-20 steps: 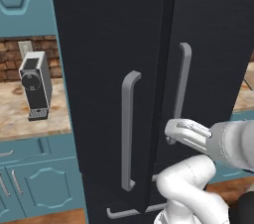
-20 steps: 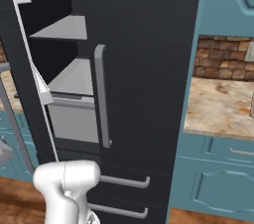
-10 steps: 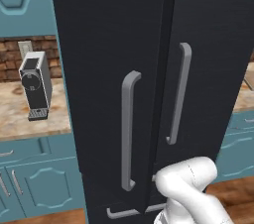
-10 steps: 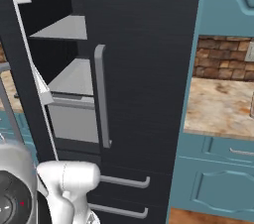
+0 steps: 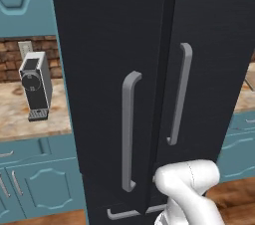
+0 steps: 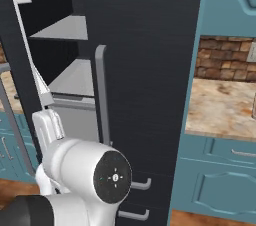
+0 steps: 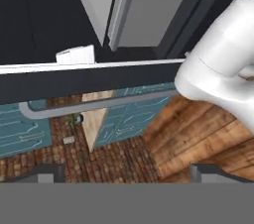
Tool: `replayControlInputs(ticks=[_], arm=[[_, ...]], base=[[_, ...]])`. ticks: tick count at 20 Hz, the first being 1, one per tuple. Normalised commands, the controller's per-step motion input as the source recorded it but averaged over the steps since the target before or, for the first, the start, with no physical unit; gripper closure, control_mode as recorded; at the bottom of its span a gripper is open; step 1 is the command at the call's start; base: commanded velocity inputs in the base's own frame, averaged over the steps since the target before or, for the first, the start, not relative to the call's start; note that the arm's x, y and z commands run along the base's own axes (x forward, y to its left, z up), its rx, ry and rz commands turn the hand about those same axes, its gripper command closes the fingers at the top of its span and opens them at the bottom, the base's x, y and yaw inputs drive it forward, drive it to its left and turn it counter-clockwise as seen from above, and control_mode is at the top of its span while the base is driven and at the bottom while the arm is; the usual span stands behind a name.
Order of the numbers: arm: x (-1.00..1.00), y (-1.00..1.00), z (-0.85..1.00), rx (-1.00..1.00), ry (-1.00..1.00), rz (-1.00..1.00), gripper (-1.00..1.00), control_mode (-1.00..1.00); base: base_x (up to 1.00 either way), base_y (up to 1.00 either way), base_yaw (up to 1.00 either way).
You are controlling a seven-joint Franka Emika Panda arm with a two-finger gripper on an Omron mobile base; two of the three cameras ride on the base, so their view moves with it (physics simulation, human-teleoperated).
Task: Retrieve a lemon from the fridge and place it on the cutting board with the fish.
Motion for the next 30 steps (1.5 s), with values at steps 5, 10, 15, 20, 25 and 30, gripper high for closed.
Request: replayControlInputs(ticks=[5, 10, 15, 20, 25, 30], arm=[[0.58, 0.14, -0.37, 0.10, 0.00, 0.10, -1.00, -1.00], [0.34, 0.51, -0.48, 0.08, 0.00, 0.06, -1.00, -1.00], [0.35, 0.43, -0.48, 0.06, 0.00, 0.01, -1.00, -1.00], [0.21, 0.43, -0.48, 0.02, 0.00, 0.00, -1.00, -1.00], [0.28, 0.35, -0.49, 0.00, 0.00, 0.00, -1.00, -1.00], [0.25, 0.28, -0.51, 0.00, 0.00, -0.04, -1.00, -1.00]], base=[[0.00, 0.00, 0.00], [0.00, 0.00, 0.00], [0.00, 0.00, 0.00], [0.00, 0.00, 0.00], [0.00, 0.00, 0.00], [0.00, 0.00, 0.00]])
